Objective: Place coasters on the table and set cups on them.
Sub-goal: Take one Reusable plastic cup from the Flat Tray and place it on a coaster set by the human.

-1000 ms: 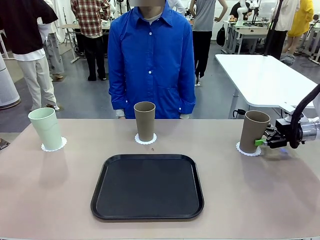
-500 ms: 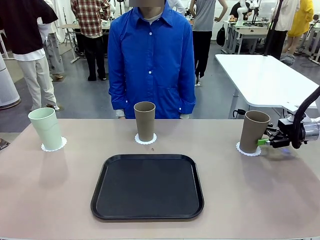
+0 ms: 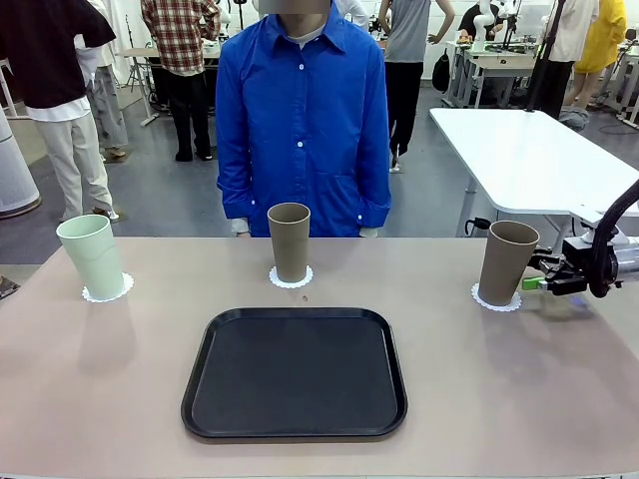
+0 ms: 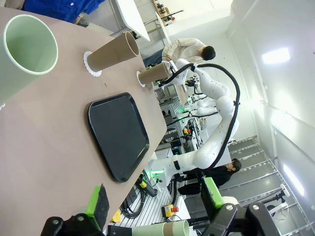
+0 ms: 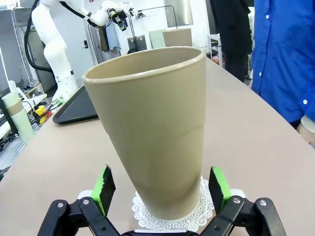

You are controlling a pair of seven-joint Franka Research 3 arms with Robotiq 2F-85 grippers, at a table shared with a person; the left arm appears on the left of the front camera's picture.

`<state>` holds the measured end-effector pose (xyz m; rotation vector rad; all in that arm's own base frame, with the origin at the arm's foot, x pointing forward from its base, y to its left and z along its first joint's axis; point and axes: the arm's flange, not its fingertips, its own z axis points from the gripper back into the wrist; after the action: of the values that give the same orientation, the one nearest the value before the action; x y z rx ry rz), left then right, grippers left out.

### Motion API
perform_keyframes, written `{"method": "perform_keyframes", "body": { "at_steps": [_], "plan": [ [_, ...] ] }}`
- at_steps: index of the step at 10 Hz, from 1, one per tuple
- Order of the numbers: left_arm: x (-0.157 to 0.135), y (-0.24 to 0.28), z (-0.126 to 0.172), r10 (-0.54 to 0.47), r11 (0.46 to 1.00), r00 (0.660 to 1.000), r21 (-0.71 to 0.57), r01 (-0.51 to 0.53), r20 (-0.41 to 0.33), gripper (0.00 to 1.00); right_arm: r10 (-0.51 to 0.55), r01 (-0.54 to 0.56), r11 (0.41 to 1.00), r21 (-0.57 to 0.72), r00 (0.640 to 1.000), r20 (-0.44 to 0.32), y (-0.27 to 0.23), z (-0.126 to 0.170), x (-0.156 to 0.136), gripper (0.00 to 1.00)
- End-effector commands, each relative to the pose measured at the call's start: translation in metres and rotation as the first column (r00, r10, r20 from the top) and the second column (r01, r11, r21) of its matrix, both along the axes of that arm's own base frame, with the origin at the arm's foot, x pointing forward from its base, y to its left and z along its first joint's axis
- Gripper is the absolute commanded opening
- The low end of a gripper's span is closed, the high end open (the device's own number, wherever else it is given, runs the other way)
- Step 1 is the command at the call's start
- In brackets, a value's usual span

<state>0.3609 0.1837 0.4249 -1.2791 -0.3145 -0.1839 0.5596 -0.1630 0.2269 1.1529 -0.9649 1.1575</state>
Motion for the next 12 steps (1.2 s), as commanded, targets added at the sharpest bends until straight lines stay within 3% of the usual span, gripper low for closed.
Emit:
{"method": "perform_keyframes", "body": {
  "at_steps": [1, 3, 5, 6, 7, 8, 10, 12],
  "plan": [
    [-0.003, -0.002, 0.001, 0.001, 1.000, 1.000, -0.011, -0.001, 0.016, 1.00, -0.001, 0.000, 0.999, -0.038, 1.000, -0.028, -0.014, 0.010, -0.001, 1.00],
    [-0.003, -0.002, 0.001, 0.001, 1.000, 1.000, -0.011, -0.001, 0.016, 1.00, -0.057, 0.053, 0.993, -0.102, 0.998, -0.038, -0.027, 0.027, -0.009, 1.00],
    [-0.003, -0.002, 0.001, 0.001, 1.000, 1.000, -0.011, -0.001, 0.016, 1.00, -0.217, 0.166, 0.961, -0.222, 0.948, -0.232, -0.020, 0.065, -0.034, 1.00],
    [-0.003, -0.002, 0.001, 0.001, 1.000, 1.000, -0.011, -0.001, 0.016, 1.00, -0.272, 0.172, 0.927, -0.333, 0.920, -0.283, -0.009, 0.096, -0.055, 1.00],
    [-0.003, -0.002, 0.001, 0.001, 1.000, 1.000, -0.011, -0.001, 0.016, 1.00, -0.333, 0.192, 0.882, -0.430, 0.900, -0.282, 0.000, 0.121, -0.074, 1.00],
    [-0.003, -0.002, 0.001, 0.001, 1.000, 1.000, -0.011, -0.001, 0.016, 1.00, -0.436, 0.233, 0.820, -0.523, 0.847, -0.306, 0.010, 0.144, -0.089, 1.00],
    [-0.003, -0.002, 0.001, 0.001, 1.000, 1.000, -0.011, -0.001, 0.016, 1.00, -0.591, 0.293, 0.681, -0.672, 0.760, -0.268, 0.023, 0.186, -0.113, 1.00],
    [-0.003, -0.002, 0.001, 0.001, 1.000, 1.000, -0.011, -0.001, 0.016, 1.00, -0.657, 0.280, 0.594, -0.754, 0.710, -0.253, 0.045, 0.228, -0.137, 1.00]
  ]
}}
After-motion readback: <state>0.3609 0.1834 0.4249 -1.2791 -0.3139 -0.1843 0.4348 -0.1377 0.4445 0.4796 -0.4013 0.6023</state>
